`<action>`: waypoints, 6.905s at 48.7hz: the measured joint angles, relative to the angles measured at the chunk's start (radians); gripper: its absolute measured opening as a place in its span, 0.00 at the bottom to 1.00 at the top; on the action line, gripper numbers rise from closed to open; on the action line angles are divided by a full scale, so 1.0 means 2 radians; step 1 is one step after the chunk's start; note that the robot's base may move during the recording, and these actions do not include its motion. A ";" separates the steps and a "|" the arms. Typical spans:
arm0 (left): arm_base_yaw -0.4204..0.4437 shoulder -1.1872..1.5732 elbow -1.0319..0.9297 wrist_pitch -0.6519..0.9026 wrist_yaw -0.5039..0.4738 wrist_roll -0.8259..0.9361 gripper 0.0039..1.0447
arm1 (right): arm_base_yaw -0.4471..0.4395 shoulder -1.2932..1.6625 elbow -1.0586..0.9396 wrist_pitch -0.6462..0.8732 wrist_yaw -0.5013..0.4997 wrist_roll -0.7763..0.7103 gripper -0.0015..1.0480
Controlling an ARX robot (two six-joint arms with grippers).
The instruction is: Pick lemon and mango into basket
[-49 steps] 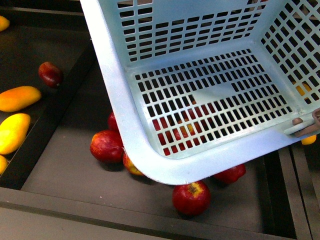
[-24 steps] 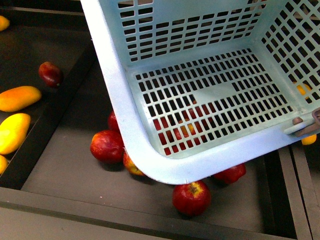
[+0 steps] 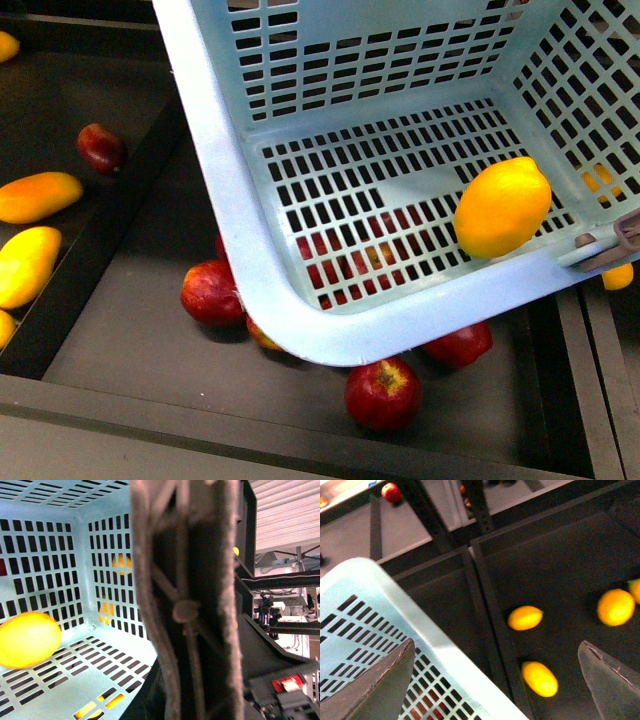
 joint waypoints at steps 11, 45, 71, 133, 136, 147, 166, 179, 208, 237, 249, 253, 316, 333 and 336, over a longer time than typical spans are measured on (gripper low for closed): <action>0.000 0.000 0.000 0.000 0.002 -0.002 0.04 | -0.051 -0.131 -0.130 0.168 -0.144 -0.116 0.69; 0.000 0.000 0.000 0.000 0.001 -0.002 0.04 | 0.043 -0.291 -0.318 0.204 -0.056 -0.185 0.02; 0.000 0.000 0.000 0.000 0.001 -0.002 0.04 | 0.055 -0.389 -0.359 0.150 -0.053 -0.185 0.33; -0.002 0.003 0.000 0.000 0.004 -0.003 0.04 | 0.056 -0.391 -0.360 0.149 -0.051 -0.185 0.92; -0.002 0.003 0.000 0.000 0.004 -0.005 0.04 | 0.056 -0.392 -0.360 0.149 -0.051 -0.185 0.92; -0.001 0.003 0.000 0.000 0.002 -0.004 0.04 | 0.056 -0.392 -0.361 0.149 -0.052 -0.185 0.92; -0.001 0.003 0.000 0.000 0.002 -0.004 0.04 | 0.057 -0.392 -0.362 0.149 -0.052 -0.185 0.92; 0.008 0.003 0.000 0.000 -0.010 0.000 0.04 | 0.057 -0.392 -0.362 0.149 -0.056 -0.186 0.92; -0.001 0.004 0.000 -0.001 0.001 -0.005 0.04 | -0.171 0.016 -0.140 0.021 0.036 0.003 0.92; 0.000 0.004 0.000 -0.001 0.001 -0.002 0.04 | -0.102 0.439 0.113 0.050 0.033 0.173 0.92; 0.001 0.004 0.000 -0.001 -0.005 0.000 0.04 | -0.069 0.532 0.210 0.015 0.039 0.214 0.92; 0.001 0.004 0.000 -0.001 -0.008 0.001 0.04 | -0.064 0.555 0.236 0.006 0.041 0.226 0.92; 0.000 0.004 0.000 -0.001 0.002 -0.001 0.04 | -0.134 0.488 0.216 0.008 0.019 0.213 0.59; 0.000 0.004 0.000 -0.001 0.001 -0.001 0.04 | -0.156 0.297 0.153 -0.008 -0.021 0.137 0.59; 0.000 0.004 0.000 -0.001 0.002 -0.001 0.04 | -0.152 0.255 0.148 -0.015 -0.024 0.128 0.59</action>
